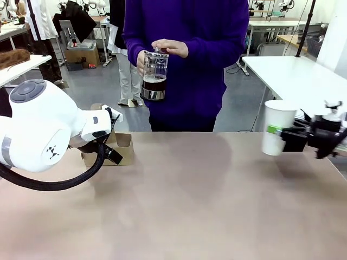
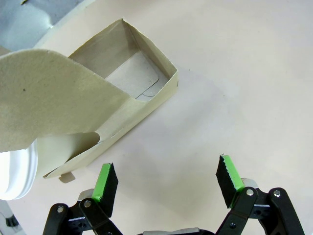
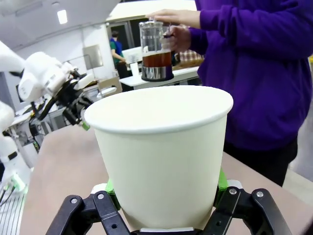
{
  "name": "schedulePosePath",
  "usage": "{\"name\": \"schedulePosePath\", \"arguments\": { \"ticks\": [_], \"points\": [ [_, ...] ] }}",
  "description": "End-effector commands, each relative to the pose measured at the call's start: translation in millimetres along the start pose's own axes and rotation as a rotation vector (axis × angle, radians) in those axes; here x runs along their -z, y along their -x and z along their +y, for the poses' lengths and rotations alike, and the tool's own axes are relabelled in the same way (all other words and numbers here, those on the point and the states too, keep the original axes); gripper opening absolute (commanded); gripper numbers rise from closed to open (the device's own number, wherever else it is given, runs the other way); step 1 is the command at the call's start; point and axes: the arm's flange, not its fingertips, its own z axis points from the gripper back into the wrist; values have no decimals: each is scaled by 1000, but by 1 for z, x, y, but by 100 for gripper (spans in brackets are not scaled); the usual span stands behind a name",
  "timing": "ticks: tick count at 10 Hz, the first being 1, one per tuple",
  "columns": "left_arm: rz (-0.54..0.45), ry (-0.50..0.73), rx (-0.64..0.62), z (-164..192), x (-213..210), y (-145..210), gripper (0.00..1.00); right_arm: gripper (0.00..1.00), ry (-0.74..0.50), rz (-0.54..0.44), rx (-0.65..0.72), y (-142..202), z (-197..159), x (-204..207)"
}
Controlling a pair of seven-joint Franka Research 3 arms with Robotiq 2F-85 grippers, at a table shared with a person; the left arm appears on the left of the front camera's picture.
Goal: Pour a drink into a cup and package it in a carrier.
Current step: Pick up the 600 ml Paper Cup and place it in the middle top area of the table.
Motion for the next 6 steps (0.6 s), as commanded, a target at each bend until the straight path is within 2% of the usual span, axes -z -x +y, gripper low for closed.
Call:
{"name": "schedulePosePath", "arguments": {
  "ticks": [1, 4, 6],
  "points": [
    [-1, 1, 0, 0, 0, 0, 100, 80, 68, 6, 14, -2, 6, 52],
    [-1, 1, 0, 0, 0, 0, 100, 80, 77, -18, 9, 12, -2, 122],
    [-1, 1, 0, 0, 0, 0, 100, 80, 76, -33, -11, 27, -13, 151]
  ]
}}
